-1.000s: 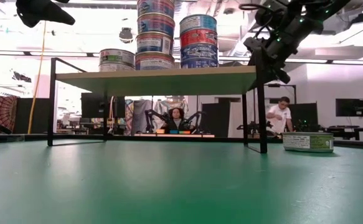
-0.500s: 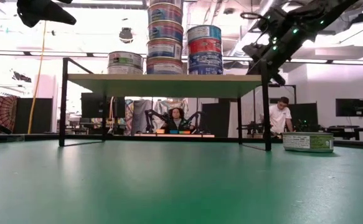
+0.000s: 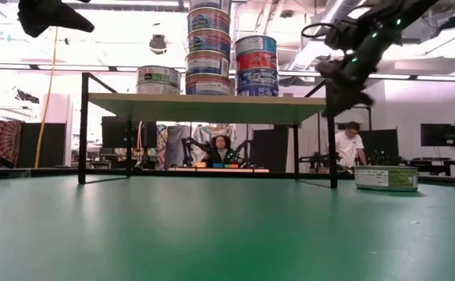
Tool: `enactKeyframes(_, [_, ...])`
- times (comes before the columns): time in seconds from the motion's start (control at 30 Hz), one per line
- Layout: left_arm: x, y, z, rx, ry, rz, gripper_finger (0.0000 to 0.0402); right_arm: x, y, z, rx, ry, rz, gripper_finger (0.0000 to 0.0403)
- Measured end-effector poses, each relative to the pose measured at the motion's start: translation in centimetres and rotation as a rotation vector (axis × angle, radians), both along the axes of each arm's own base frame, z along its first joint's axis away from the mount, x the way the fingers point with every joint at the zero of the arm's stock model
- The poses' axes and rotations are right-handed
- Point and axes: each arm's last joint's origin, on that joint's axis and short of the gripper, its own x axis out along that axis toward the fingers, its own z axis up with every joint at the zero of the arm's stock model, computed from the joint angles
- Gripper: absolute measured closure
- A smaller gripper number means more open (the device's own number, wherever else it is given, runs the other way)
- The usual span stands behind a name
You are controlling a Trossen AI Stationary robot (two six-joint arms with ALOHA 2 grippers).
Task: Stack canned seafood by type on shelf
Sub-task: Stack the green tuna can on top of the colored tuna cans
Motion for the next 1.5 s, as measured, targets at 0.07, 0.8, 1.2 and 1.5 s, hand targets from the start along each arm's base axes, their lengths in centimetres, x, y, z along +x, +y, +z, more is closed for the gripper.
enactKeyframes(0.07, [0.0, 0.0, 0.0, -0.001, 0.000, -0.001, 0.0171, -0.8, 1.4, 0.0, 0.090, 0.083, 0.003, 0.0305])
enactKeyframes(0.8, [2.9, -5.4, -1.0, -0.023, 0.039, -0.385, 0.0171, 0.0, 12.7, -9.3, 0.253, 0.397, -0.222, 0.0331])
enactKeyframes(1.2, [2.2, -8.9, -1.6, -0.065, 0.001, -0.478, 0.0171, 2.3, 19.3, -10.0, 0.343, 0.226, -0.095, 0.0335])
enactKeyframes(1.5, [5.7, -10.0, -4.2, -0.046, 0.022, -0.376, 0.0171, 5.7, 26.3, -9.1, 0.360, -0.125, 0.234, 0.0335])
